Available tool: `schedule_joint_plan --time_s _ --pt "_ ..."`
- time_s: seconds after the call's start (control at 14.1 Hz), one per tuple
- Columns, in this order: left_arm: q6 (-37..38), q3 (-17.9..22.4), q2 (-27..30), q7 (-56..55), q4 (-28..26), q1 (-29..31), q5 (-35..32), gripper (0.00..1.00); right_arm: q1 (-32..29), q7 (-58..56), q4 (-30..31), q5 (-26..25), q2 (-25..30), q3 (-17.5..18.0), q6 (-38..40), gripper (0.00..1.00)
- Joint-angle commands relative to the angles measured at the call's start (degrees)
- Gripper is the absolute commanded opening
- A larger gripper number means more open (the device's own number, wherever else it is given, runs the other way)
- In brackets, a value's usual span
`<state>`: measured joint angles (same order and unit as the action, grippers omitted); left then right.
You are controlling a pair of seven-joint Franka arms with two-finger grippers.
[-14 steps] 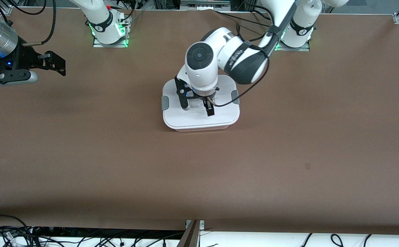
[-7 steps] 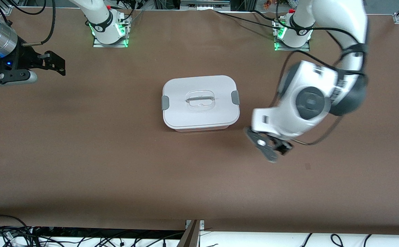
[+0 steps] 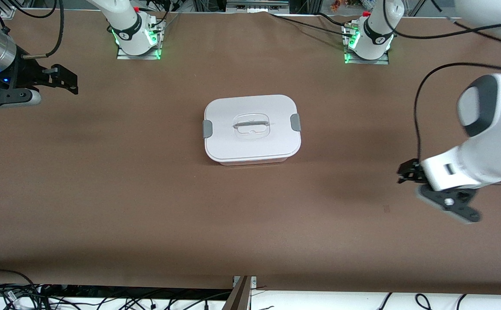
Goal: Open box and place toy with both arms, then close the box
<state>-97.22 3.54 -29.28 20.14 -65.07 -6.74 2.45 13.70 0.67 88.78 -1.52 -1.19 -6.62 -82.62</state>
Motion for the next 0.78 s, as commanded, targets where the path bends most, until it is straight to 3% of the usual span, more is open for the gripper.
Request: schedule_joint_plan --time_s 0.0,0.21,0.35,0.71 --pt "0.10 -0.11 11.41 -12.46 -11.54 2.42 -2.70 1.00 -0.34 0.12 -0.54 0.82 -0.13 -0.14 0.27 1.00" --pt "3.25 0.41 19.50 -16.95 -18.49 2.96 -2.80 1.00 -0.69 0.12 -0.72 0.64 -0.22 -0.14 -0.52 1.00" --pt "7.64 0.41 22.59 -21.79 -19.91 3.05 -2.80 1.00 -1.14 0.20 -0.81 0.82 -0.22 -0.06 -0.96 1.00" --pt "10.83 0.33 20.85 -21.29 -19.22 5.51 -2.62 1.00 -0.70 0.03 -0.89 1.00 -0.13 0.29 -1.67 1.00"
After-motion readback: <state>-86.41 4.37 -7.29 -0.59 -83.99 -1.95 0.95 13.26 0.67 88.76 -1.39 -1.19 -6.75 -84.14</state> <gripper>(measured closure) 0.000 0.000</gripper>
